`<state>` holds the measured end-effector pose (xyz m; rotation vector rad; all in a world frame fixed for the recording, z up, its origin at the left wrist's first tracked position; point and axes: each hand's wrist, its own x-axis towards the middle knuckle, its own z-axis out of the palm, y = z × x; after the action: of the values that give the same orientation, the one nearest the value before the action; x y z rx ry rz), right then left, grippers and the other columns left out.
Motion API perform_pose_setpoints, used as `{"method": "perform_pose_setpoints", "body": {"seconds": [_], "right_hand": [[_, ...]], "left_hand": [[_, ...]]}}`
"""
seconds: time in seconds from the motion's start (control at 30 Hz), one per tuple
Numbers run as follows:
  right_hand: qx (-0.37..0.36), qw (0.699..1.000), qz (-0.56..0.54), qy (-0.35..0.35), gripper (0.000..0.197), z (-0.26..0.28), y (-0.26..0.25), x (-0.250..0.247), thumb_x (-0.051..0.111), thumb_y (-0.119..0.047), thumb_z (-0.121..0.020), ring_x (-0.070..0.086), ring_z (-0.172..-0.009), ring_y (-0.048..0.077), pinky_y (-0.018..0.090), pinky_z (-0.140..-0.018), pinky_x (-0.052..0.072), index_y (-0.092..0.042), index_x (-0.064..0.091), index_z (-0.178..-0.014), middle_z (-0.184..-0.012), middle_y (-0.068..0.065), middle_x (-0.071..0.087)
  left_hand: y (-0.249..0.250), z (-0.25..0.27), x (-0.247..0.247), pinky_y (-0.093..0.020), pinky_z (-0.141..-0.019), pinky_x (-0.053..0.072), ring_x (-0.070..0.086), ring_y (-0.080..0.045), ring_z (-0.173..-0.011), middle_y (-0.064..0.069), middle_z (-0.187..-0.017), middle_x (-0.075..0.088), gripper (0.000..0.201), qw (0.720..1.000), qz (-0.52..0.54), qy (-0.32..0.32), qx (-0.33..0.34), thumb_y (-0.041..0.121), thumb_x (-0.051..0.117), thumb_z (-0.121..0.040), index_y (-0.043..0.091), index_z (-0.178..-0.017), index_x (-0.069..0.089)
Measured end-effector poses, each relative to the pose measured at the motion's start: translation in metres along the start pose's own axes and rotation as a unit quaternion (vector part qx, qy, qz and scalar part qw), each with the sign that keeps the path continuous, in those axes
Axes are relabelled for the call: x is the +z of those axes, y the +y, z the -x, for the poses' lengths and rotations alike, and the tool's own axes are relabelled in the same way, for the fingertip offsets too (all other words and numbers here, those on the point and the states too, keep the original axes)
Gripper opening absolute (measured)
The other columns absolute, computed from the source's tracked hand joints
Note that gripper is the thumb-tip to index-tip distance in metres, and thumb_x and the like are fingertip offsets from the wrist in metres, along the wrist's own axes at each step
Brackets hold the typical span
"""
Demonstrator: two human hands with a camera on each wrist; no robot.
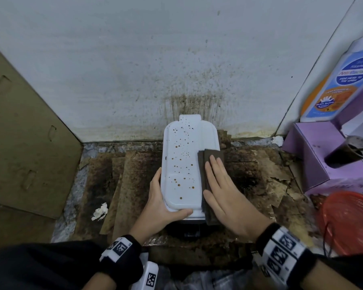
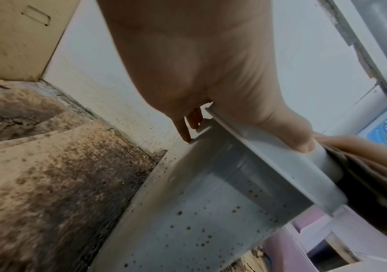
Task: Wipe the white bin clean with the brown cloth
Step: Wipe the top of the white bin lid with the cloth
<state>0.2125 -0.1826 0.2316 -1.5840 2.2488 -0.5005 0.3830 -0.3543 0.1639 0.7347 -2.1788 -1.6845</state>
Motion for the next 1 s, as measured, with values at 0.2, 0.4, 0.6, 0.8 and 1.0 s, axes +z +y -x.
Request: {"method": "perform_pose_setpoints", "body": {"seconds": [0.2, 0.4, 0.6, 0.8, 1.0], "right_hand": [[0.014, 0.999, -0.010, 0.036, 0.068, 0.008, -0.007, 0.012, 0.029, -0.037, -0.112, -0.027, -0.153, 0.010, 0.031, -0.126, -0.004, -0.012, -0.011, -0.161, -0.167, -0.004, -0.027], [-0.005, 0.999, 0.045, -0.003, 0.068, -0.029, 0.013, -0.007, 0.022, -0.041, -0.111, -0.030, -0.152, 0.012, 0.029, -0.125, -0.009, -0.009, -0.010, -0.161, -0.168, 0.004, -0.026], [0.012, 0.997, 0.043, -0.057, 0.067, -0.101, 0.038, -0.040, 0.021, -0.039, -0.111, -0.027, -0.153, 0.020, 0.037, -0.127, -0.007, -0.005, -0.011, -0.160, -0.167, 0.010, -0.026], [0.008, 0.993, 0.107, -0.057, 0.065, -0.114, 0.036, -0.047, 0.019, -0.032, -0.113, -0.023, -0.154, 0.030, 0.032, -0.120, -0.019, 0.005, -0.011, -0.157, -0.166, 0.020, -0.020], [0.006, 1.000, -0.007, -0.003, 0.067, -0.072, 0.026, -0.022, 0.029, -0.032, -0.112, -0.025, -0.154, 0.020, 0.040, -0.128, -0.006, -0.003, -0.006, -0.161, -0.168, 0.011, -0.021]], "left_hand": [[-0.001, -0.001, 0.000, -0.050, -0.123, 0.036, 0.028, -0.007, -0.155, 0.014, -0.168, 0.022, 0.134, 1.000, 0.005, 0.001, 0.003, 0.051, 0.099, -0.064, 0.047, -0.160, 0.006], [0.000, 0.000, -0.001, -0.050, -0.124, 0.034, 0.023, -0.004, -0.156, 0.017, -0.169, 0.018, 0.133, 1.000, -0.001, 0.001, 0.000, 0.053, 0.097, -0.066, 0.050, -0.160, 0.004], [-0.002, -0.001, -0.001, -0.051, -0.124, 0.034, 0.025, -0.007, -0.156, 0.015, -0.169, 0.019, 0.131, 1.000, 0.013, 0.004, 0.001, 0.050, 0.098, -0.067, 0.051, -0.160, 0.005], [-0.003, -0.003, -0.006, -0.048, -0.124, 0.036, 0.029, -0.007, -0.154, 0.012, -0.168, 0.023, 0.133, 1.000, 0.006, -0.004, -0.001, 0.047, 0.099, -0.066, 0.045, -0.161, 0.006], [-0.001, -0.003, -0.003, -0.048, -0.125, 0.034, 0.027, -0.006, -0.155, 0.012, -0.168, 0.022, 0.135, 1.000, 0.001, 0.000, -0.001, 0.047, 0.100, -0.065, 0.041, -0.162, 0.006]]}}
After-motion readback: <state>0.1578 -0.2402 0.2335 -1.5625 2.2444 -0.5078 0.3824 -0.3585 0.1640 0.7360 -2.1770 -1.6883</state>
